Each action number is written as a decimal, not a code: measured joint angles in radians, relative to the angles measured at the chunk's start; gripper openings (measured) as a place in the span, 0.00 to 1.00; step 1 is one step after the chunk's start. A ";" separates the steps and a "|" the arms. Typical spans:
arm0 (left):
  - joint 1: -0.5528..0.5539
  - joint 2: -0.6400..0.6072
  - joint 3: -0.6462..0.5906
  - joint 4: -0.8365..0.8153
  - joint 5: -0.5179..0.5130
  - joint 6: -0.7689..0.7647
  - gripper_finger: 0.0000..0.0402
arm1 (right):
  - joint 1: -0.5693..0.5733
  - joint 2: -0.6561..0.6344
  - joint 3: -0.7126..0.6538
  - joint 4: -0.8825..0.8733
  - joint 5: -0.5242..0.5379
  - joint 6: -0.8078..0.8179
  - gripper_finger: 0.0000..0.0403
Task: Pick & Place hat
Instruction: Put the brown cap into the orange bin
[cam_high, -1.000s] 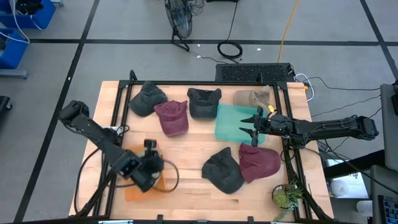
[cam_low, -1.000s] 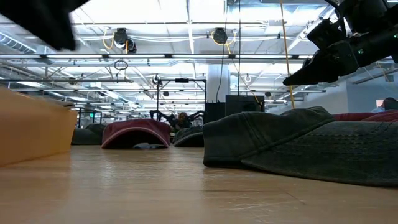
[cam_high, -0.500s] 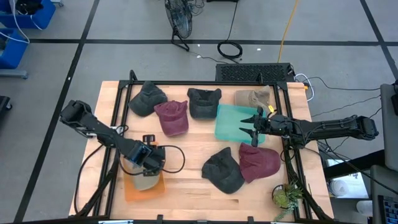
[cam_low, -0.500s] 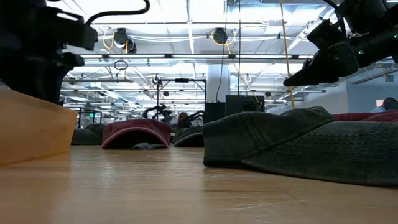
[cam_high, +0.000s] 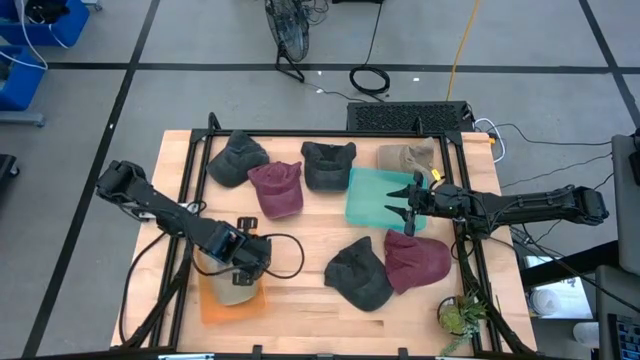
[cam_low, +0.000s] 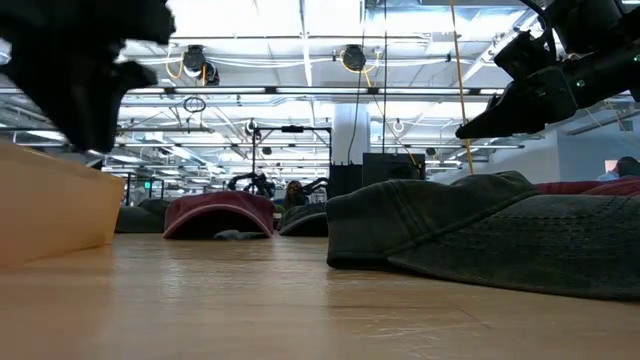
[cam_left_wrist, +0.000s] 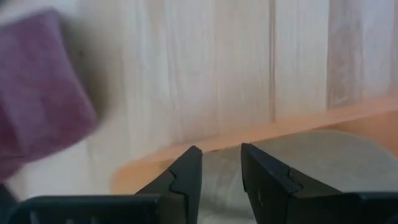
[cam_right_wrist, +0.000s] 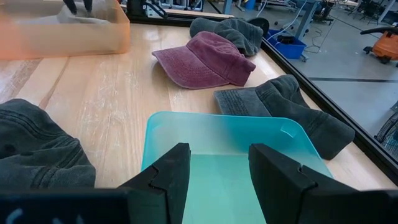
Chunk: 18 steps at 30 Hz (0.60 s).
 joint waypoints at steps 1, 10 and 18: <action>0.006 0.000 0.028 -0.025 -0.008 0.004 0.29 | 0.000 0.000 0.000 0.000 0.000 0.000 0.38; 0.083 -0.001 0.222 -0.028 -0.281 0.000 0.29 | 0.000 0.000 0.000 0.008 0.000 -0.002 0.38; 0.203 0.015 0.205 0.220 -0.122 -0.092 0.29 | 0.000 0.000 0.000 0.012 0.000 0.001 0.38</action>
